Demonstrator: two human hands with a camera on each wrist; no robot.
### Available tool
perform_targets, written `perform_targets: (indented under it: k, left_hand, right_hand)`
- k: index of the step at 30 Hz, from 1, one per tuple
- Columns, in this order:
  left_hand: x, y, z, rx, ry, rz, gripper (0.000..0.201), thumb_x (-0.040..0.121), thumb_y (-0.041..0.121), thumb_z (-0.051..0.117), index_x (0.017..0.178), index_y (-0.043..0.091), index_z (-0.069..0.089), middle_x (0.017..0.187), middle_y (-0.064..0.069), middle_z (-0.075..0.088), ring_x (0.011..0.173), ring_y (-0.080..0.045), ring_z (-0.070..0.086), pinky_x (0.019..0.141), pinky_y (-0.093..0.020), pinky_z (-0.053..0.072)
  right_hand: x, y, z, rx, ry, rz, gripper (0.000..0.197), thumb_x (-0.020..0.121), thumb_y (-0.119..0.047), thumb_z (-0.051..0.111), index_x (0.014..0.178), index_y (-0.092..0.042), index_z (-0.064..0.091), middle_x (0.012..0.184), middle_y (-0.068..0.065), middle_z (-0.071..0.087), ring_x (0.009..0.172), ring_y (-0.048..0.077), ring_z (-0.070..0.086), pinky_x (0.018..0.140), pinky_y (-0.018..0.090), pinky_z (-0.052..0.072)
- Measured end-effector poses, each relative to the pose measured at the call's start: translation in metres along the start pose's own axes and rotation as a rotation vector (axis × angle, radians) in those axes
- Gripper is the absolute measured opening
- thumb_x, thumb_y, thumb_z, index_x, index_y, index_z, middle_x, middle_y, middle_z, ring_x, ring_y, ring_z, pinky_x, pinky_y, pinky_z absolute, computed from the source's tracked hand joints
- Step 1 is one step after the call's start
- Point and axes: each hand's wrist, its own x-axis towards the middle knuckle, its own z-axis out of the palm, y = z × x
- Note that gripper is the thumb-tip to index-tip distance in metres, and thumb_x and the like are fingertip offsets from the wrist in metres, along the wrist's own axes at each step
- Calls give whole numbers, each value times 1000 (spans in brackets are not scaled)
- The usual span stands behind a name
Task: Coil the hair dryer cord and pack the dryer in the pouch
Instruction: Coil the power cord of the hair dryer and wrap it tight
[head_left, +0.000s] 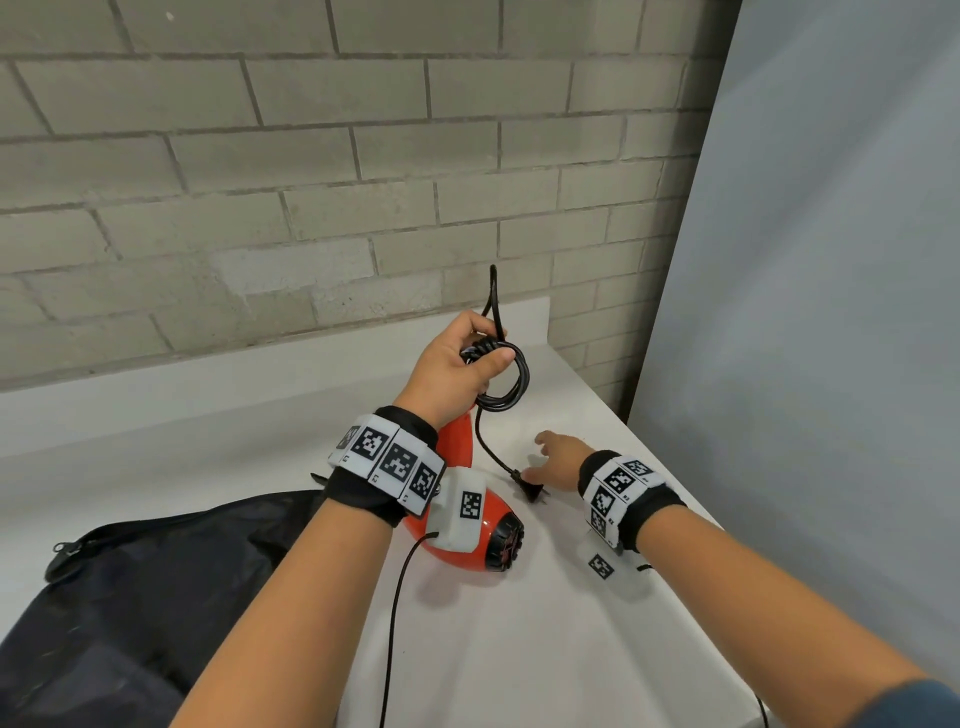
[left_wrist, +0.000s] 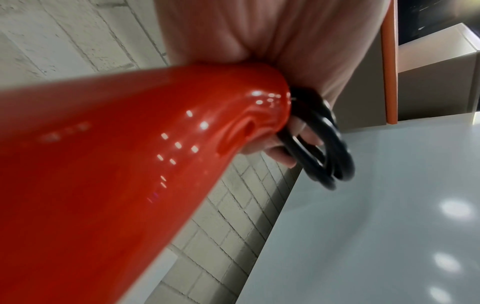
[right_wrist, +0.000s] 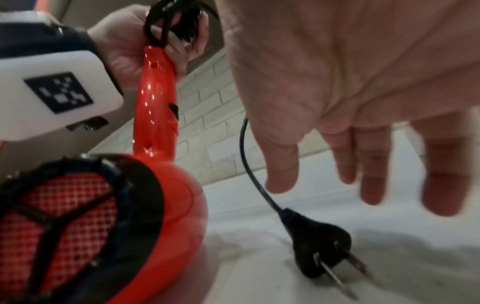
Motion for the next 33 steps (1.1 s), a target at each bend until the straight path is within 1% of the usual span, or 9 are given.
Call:
perform_targets:
  k: [4,9,12,18,21,25,28,31,33]
  left_hand:
    - [-1,-2,0,24,19,16,15,85,11,59,83,24,51,74,3,53,43,3,44,51,-13,41]
    - [-2,-3,3,41,17,19,11,86,13,59,91,21,54,77,6,54,56,-2,46,61,-20,40]
    - [-2,-3,2,42,8,16,19,87,13,57,103,23,57,77,9,53,57,-1,47,60,-15,39]
    - [-1,-3,0,-14,44,5,20,87,8,55,106,14,63,73,6,56,45,3,46,51,-9,40]
    - [0,-2,1,-10,56,6,19,88,9,54,106,9,63,75,5,58,43,2,46,47,-8,38]
    - [3,-1,2,13,56,-2,22,91,13,50,110,10,61,77,5,60,42,6,48,45,-6,35]
    - [5,-3,2,33,62,6,22,92,16,48,110,13,61,76,6,59,42,5,47,45,-5,35]
    - [8,-6,0,61,71,10,23,92,18,48,110,14,61,74,9,57,41,3,46,46,-6,36]
    - [10,-8,-2,57,85,0,23,93,19,48,111,14,61,74,9,56,41,3,46,46,-6,37]
  right_hand:
    - [4,-5,10,98,-93,-120,58,87,-17,59,140,-15,33,139,7,48,124,23,47,102,29,37]
    - [14,-5,19,-15,-96,-119,35,85,-1,56,119,-12,57,123,14,60,77,21,61,68,30,54]
    - [16,-1,14,-43,-72,-116,30,84,4,53,107,-13,62,115,15,61,77,24,61,66,31,55]
    - [-7,-1,-28,559,273,-262,25,84,12,46,74,-11,48,82,12,53,58,19,57,45,10,48]
    - [-22,-14,-49,776,492,-371,19,84,11,49,82,-8,48,78,5,53,59,12,61,50,5,46]
    - [-47,-32,-68,1031,847,-524,34,83,4,56,77,-29,49,81,-4,58,79,24,58,77,36,51]
    - [-68,-45,-69,1091,779,-706,32,78,5,60,79,-26,51,80,-3,58,77,20,54,77,38,52]
    - [-77,-50,-60,997,658,-760,31,77,7,64,78,-22,54,78,-5,58,74,7,56,67,15,52]
    - [-75,-50,-55,1021,633,-754,30,75,7,67,76,-21,55,76,-6,58,71,3,56,68,15,52]
